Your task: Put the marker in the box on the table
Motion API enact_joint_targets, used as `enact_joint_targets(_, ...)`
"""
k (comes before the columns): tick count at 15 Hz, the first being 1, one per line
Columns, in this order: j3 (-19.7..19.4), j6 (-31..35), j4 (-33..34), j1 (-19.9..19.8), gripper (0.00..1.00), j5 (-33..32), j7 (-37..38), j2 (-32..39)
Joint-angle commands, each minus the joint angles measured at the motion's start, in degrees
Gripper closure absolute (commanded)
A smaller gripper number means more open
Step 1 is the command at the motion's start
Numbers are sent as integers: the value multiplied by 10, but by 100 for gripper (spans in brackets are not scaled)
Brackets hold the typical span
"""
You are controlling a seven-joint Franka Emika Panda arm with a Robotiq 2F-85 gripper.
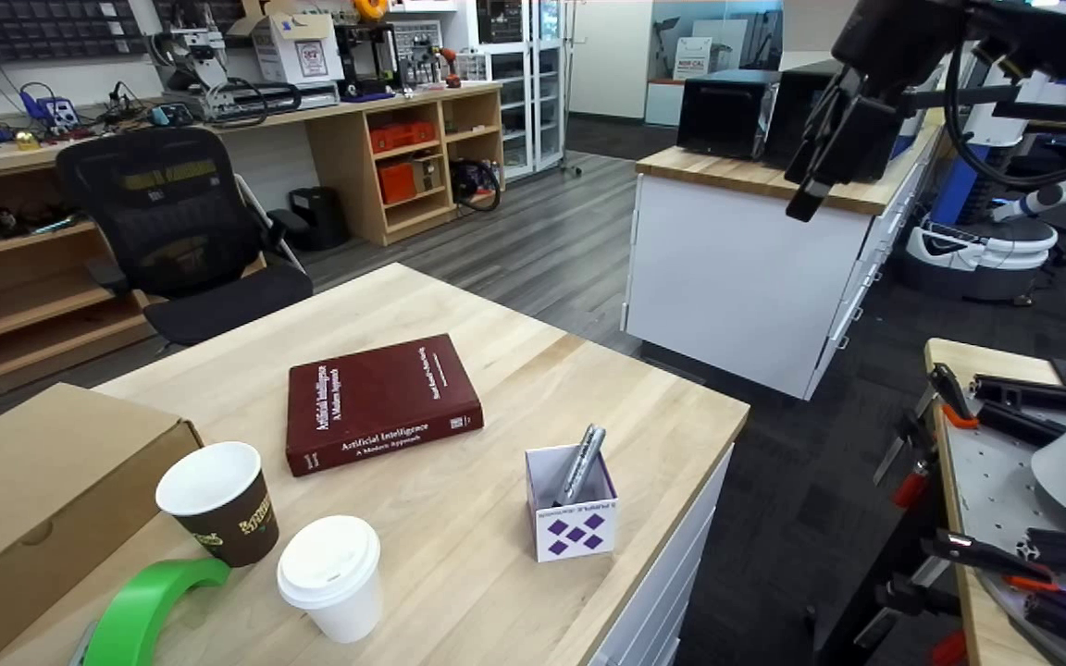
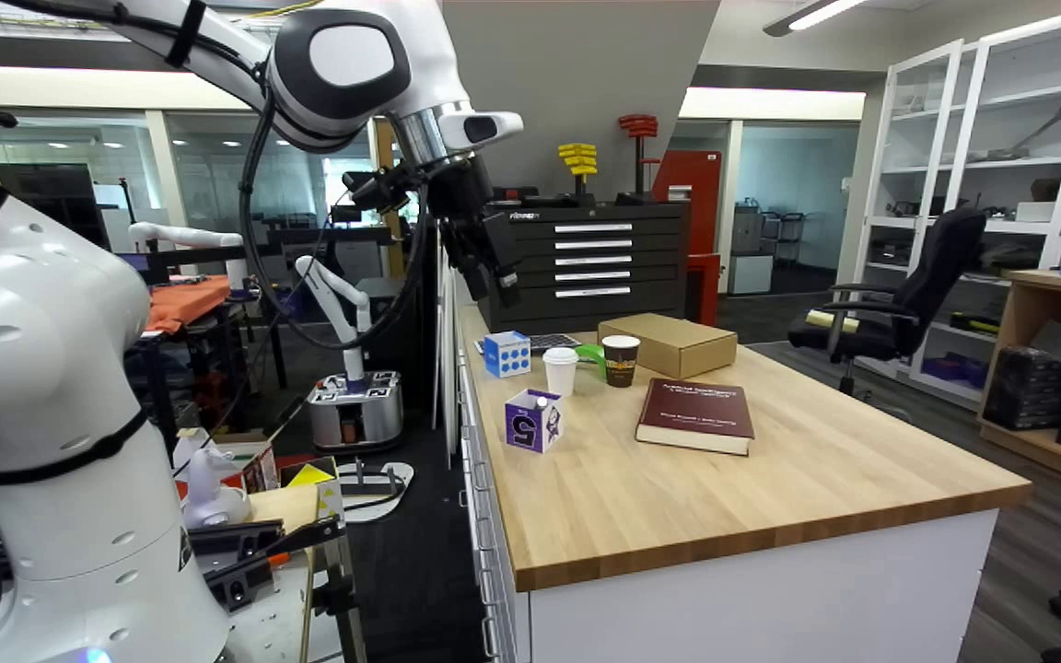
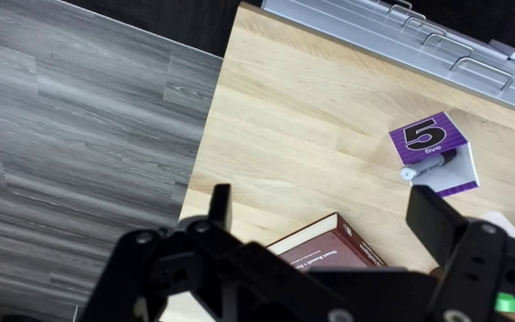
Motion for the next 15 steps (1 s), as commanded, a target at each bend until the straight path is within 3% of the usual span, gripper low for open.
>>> enact_joint_targets(1,12,-1,42,16,0,-8,-1,51)
enact_joint_targets(15,28,-29,197,21,0,-31,18,248)
